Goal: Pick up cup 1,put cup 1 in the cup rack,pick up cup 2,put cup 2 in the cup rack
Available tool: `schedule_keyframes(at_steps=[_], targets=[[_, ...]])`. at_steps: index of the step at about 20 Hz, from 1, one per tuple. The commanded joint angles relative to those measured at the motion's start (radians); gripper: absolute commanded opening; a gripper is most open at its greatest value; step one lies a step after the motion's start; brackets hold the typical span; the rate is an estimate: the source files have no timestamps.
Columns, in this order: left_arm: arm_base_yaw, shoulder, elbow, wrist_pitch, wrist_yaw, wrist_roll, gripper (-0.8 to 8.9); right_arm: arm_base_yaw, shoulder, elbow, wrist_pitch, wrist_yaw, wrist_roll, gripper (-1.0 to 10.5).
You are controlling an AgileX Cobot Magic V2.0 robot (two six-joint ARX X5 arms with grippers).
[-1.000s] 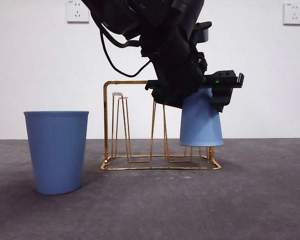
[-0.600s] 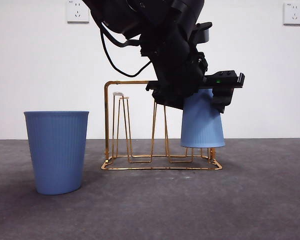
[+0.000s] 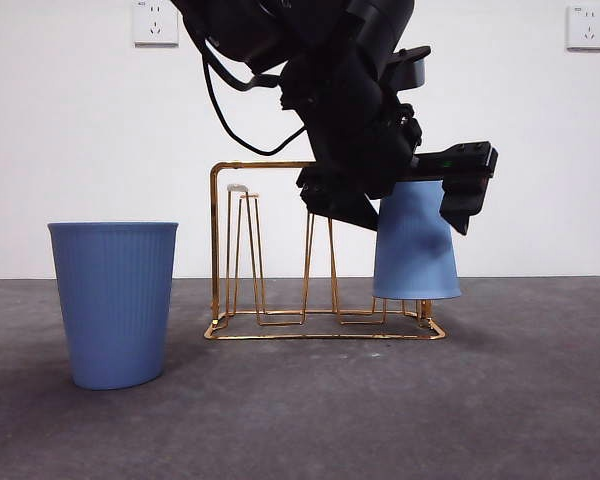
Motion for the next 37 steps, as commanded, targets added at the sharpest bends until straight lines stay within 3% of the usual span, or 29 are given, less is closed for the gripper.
schedule_keyframes(at_steps=[1,17,22,29,34,37], targets=[[-0.003,0.005,-0.005,-0.064,0.024,-0.035,4.81,0.0,0.0,-0.004,0.013,0.0,-0.019,2.5],[-0.037,-0.045,-0.004,-0.305,0.065,-0.09,4.81,0.0,0.0,-0.004,0.027,0.0,-0.026,2.5],[-0.037,-0.143,-0.004,-0.442,0.075,-0.089,4.8,0.0,0.0,-0.004,0.027,0.0,-0.025,2.5],[-0.047,-0.378,-0.004,-0.637,0.164,-0.089,4.8,0.0,0.017,-0.004,0.027,-0.005,-0.01,2.5],[-0.033,-0.632,-0.004,-0.754,0.17,-0.078,4.8,0.0,0.103,-0.004,0.057,-0.102,0.033,2.5],[-0.003,-0.8,-0.004,-0.825,0.169,-0.078,4.8,0.0,0.211,-0.004,0.144,-0.234,0.06,2.5]])
